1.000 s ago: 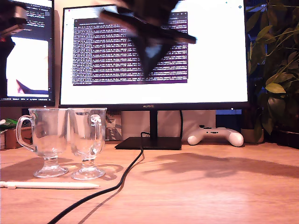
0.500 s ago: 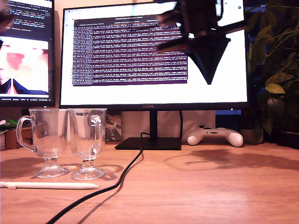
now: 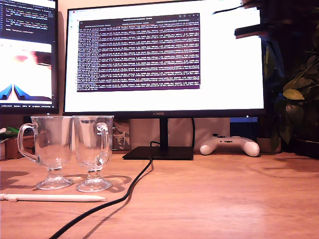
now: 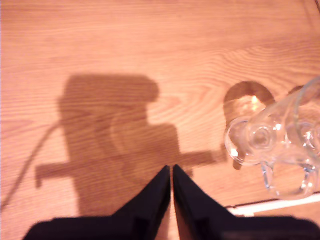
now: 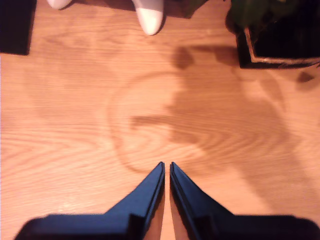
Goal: Pick the small glass cups in front of you with each of your hands, and place them behind the white pen
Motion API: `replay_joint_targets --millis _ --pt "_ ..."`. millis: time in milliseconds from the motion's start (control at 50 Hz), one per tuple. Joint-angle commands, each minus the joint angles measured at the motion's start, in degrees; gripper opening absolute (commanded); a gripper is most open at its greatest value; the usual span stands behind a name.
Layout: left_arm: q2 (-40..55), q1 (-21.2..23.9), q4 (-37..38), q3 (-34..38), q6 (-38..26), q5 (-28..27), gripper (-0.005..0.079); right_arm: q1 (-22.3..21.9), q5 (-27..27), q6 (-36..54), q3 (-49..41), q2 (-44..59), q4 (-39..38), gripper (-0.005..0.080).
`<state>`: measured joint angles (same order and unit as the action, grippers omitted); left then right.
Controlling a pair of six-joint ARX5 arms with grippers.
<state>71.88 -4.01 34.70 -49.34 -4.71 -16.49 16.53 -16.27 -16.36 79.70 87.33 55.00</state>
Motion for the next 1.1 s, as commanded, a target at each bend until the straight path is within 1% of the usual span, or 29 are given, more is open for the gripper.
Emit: replay_joint_targets --millis 0,120,200,320,400,440,500,540,600,800,900,960,1040,1080 --pt "-1.75 -0.22 -1.68 1.29 0.26 0.28 -0.0018 -1.68 1.25 1.42 -4.55 -0.74 -2.62 -0.0012" --pt "-3.82 -0.22 -4.00 3.19 1.05 0.52 -0.0018 -5.16 2.78 2.69 -10.95 -3.61 -7.28 -0.0012" --pt "-4.83 -0.22 -5.22 4.90 1.70 0.66 -0.0018 -8.26 3.89 4.46 -14.97 -5.60 -10.32 -0.0012" --pt "-6.62 -0.15 -7.50 8.33 3.28 1.07 -0.0018 -11.65 4.24 5.53 -21.11 -9.57 -15.15 -0.0012" --pt "-7.93 0.00 -9.62 11.06 4.46 1.75 -0.0018 -13.60 3.72 3.74 -23.19 -10.75 -13.53 -0.0012" --pt "-8.63 0.17 -10.97 12.55 4.90 2.01 -0.0018 -14.29 3.74 3.23 -23.50 -10.71 -10.54 -0.0012" --pt "-9.60 0.57 -13.00 14.86 5.29 2.03 -0.0018 -15.58 3.74 -0.55 -23.76 -10.19 -7.23 -0.0012" --pt "-10.45 0.98 -14.73 16.41 6.47 1.90 -0.0018 -16.00 3.67 -1.77 -24.87 -10.14 -7.76 -0.0012" --pt "-11.56 1.86 -17.22 18.60 7.93 2.62 -0.0018 -16.28 3.72 -1.42 -27.43 -11.54 -12.94 -0.0012" --pt "-14.21 5.29 -23.65 23.12 7.96 6.64 -0.0018 -14.43 3.83 -0.85 -40.83 -15.67 -33.42 -0.0012" --pt "-14.25 6.14 -27.69 25.40 7.93 7.19 -0.0018 -13.79 3.74 2.38 -46.07 -16.26 -40.85 -0.0012" --pt "-14.32 6.34 -29.64 26.80 7.93 7.19 -0.0018 -13.14 3.76 2.86 -48.70 -16.85 -44.00 -0.0012" --pt "-14.64 6.43 -32.17 28.92 7.85 7.34 -0.0018 -12.39 3.72 3.17 -52.30 -18.05 -50.58 -0.0012" --pt "-14.75 6.43 -33.79 30.18 7.74 7.48 -0.0018 -12.41 3.74 4.74 -54.36 -18.91 -52.76 -0.0012"
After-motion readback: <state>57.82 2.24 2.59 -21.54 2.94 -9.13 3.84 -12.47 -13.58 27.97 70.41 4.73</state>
